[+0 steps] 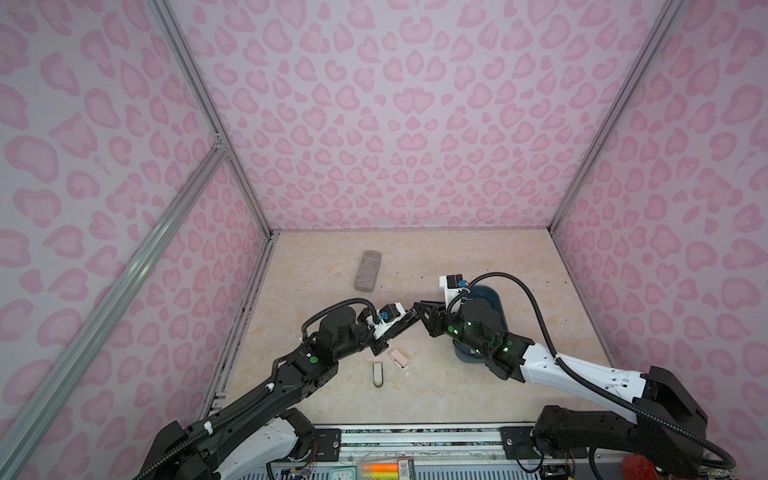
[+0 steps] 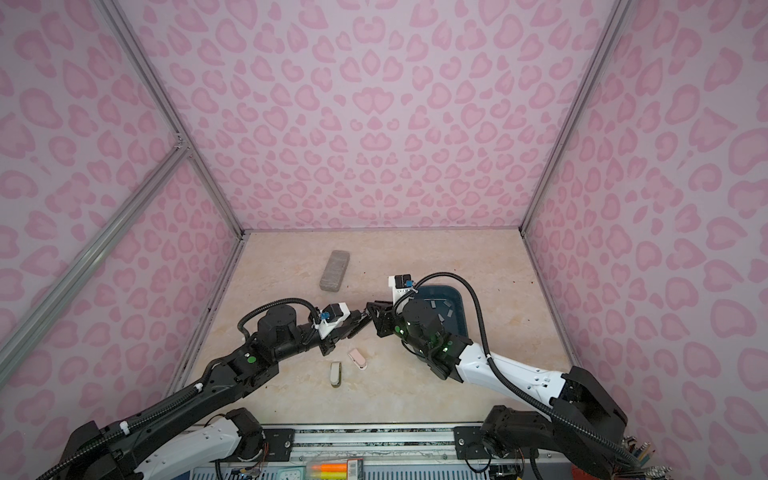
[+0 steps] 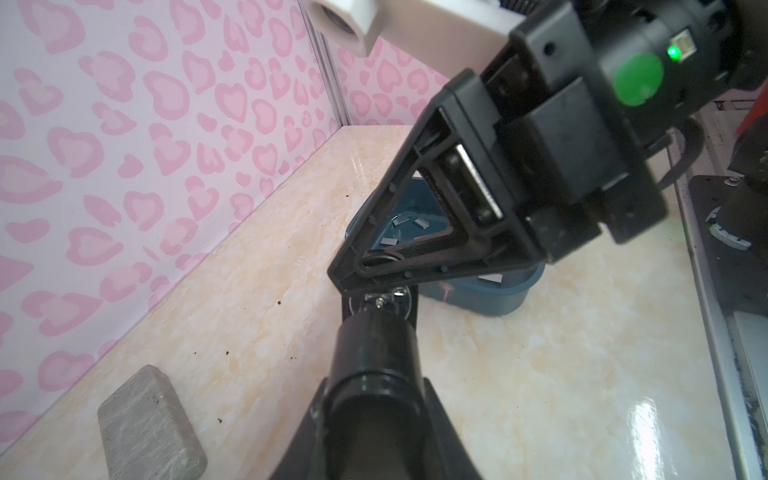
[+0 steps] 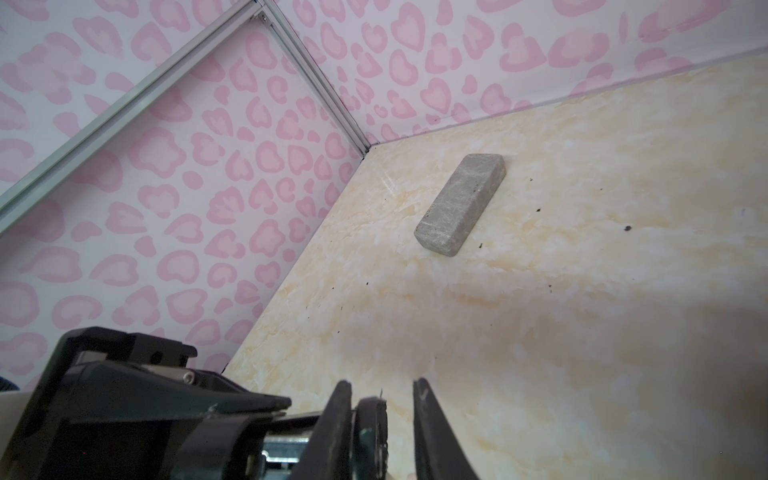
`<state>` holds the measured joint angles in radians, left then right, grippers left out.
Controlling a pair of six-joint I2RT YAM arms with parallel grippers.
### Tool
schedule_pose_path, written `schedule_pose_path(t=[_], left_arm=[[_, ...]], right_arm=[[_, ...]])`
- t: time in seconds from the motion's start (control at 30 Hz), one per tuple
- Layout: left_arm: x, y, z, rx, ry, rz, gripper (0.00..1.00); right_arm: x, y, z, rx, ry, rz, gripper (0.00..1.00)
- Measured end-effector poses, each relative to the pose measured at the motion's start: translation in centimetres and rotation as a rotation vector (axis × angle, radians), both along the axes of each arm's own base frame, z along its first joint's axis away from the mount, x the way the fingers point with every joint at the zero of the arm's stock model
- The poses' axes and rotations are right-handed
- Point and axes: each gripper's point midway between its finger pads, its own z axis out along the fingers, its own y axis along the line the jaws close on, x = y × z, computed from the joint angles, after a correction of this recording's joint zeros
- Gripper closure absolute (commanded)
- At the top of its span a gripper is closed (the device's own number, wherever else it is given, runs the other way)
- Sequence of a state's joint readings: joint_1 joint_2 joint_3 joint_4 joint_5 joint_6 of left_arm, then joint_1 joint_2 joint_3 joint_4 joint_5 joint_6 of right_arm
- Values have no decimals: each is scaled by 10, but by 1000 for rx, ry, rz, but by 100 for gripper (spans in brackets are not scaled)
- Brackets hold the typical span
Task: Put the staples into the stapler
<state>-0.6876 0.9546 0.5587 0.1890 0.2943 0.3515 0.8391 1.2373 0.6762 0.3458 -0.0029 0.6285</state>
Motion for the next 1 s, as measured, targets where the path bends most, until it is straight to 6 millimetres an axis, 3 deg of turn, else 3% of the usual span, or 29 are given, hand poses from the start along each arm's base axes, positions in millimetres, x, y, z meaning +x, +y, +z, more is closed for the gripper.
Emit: schedule_pose_path(t=[0.1, 0.33, 0.5, 0.8, 0.9, 1.0], left_arm=[[2, 2, 2, -3, -8, 13, 96], [2, 3, 1, 2, -3, 13, 96], [2, 3, 1, 3, -13, 11, 96], [9, 3, -10, 72, -33, 19, 96], [10, 2, -4, 108, -56, 5, 96], [16, -3, 16, 132, -81, -7, 96]], right_arm=[[11, -17, -12, -32, 19, -79, 77], [15, -24, -18, -49, 31, -101, 76], [15, -26, -20, -66, 31, -102, 69], [8, -42, 13, -133, -95, -97, 57], [1, -54, 17, -173, -163, -98, 54], [-8, -64, 17, -197, -246, -84, 48]])
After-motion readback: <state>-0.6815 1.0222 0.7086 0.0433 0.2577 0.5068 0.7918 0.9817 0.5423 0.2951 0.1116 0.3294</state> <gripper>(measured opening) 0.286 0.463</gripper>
